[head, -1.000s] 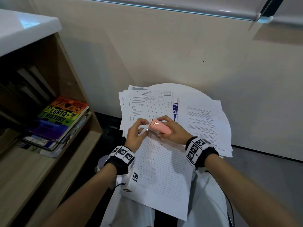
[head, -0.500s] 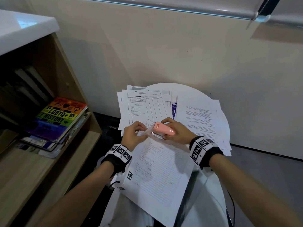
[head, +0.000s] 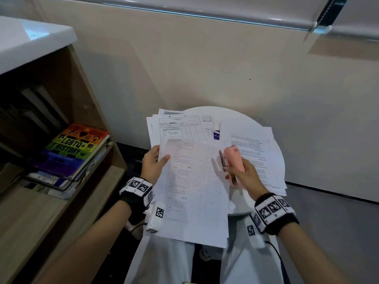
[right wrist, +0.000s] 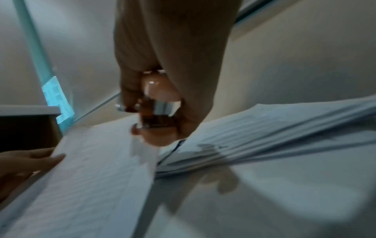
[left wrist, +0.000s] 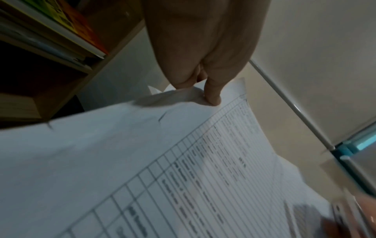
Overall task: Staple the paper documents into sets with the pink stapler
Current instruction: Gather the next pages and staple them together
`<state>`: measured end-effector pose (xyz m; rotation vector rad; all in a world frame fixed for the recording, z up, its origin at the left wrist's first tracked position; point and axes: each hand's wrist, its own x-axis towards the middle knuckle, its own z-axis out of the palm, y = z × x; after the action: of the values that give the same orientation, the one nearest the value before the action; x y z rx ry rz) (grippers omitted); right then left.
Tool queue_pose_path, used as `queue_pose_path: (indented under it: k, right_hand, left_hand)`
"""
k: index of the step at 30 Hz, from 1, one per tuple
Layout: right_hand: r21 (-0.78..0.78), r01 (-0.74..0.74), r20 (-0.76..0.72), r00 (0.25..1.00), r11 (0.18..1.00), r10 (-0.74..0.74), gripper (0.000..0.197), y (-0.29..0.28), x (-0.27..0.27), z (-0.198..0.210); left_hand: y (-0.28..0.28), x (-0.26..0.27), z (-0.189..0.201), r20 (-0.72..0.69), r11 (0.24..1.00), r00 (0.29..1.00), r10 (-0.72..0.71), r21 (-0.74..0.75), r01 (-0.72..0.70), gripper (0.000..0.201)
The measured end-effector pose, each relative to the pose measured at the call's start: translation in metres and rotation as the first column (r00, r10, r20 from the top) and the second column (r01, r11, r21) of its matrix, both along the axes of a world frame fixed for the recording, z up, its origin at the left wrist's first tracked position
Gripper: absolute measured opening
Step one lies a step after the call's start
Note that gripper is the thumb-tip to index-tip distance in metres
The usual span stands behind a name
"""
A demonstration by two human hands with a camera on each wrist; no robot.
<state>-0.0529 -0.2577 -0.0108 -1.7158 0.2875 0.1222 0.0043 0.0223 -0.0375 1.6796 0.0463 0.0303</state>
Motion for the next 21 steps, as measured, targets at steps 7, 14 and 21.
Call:
queue_pose_path:
  k: [7,14,21]
  right_hand:
    - [0.014,-0.261,-0.059,0.963,0.965,0.262,0.018,-0.003,-0.023,0.013]
    - [-0.009,-0.161,0.073,0.984,0.987,0.162,0.037,-0.009,-0.017,0.041]
    - [-0.199,-0.182,0.25,0.94,0.963,0.23,0.039,-0.011,-0.015,0.071]
  left_hand:
    - [-0.016,-0.004,0.039,0.095,0.996,0.995,-0.043,-0.074,0.05,0.025]
    - [-0.027,-0.015,0.055,0.157,0.987,0.976,-0.154,-0.03,0.16,0.033]
    - [-0.035,-0.005,0.089,0.273,0.991,0.953,-0.134,0.042,0.127,0.021]
